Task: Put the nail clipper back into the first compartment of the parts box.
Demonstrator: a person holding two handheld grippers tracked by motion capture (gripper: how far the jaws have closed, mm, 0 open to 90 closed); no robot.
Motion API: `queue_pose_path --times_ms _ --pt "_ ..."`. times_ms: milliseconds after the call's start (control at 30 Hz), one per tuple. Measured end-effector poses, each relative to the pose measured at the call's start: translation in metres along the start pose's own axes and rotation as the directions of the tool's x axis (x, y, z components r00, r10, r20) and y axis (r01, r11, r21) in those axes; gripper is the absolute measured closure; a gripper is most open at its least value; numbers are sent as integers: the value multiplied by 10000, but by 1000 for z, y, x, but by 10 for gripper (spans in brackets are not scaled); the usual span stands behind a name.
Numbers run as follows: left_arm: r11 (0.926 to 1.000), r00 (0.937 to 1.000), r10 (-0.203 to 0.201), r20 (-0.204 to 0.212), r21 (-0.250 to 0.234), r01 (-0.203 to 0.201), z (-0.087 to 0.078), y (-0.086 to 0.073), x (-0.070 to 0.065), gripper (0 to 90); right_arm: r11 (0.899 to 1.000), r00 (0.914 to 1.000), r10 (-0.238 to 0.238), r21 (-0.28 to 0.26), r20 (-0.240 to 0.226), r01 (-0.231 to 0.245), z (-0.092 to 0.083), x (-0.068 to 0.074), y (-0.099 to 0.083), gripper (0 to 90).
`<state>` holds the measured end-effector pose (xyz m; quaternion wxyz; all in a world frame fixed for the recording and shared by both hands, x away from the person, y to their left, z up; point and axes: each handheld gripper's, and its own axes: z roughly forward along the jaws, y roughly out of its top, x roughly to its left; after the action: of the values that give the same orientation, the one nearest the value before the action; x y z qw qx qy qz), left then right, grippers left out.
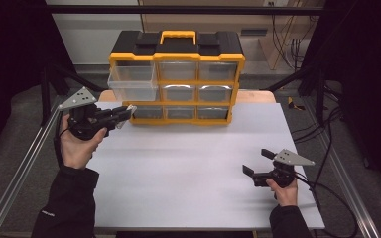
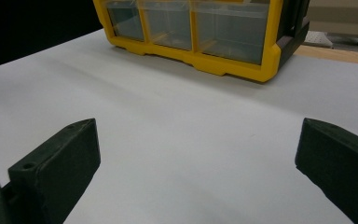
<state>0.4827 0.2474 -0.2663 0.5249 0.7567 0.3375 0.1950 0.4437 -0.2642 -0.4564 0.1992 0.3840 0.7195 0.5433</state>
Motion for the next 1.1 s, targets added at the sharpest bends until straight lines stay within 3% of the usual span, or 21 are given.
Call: queue_pose_path --times_ms 733,1100 --pt "9989 9994 306 -180 -357 -312 -4 44 0 768 10000 10000 28 -7 3 -28 0 0 0 6" --pt "9988 9992 262 -300 -412 -275 -2 61 3 768 10000 10000 53 -25 0 -53 -1 0 1 6"
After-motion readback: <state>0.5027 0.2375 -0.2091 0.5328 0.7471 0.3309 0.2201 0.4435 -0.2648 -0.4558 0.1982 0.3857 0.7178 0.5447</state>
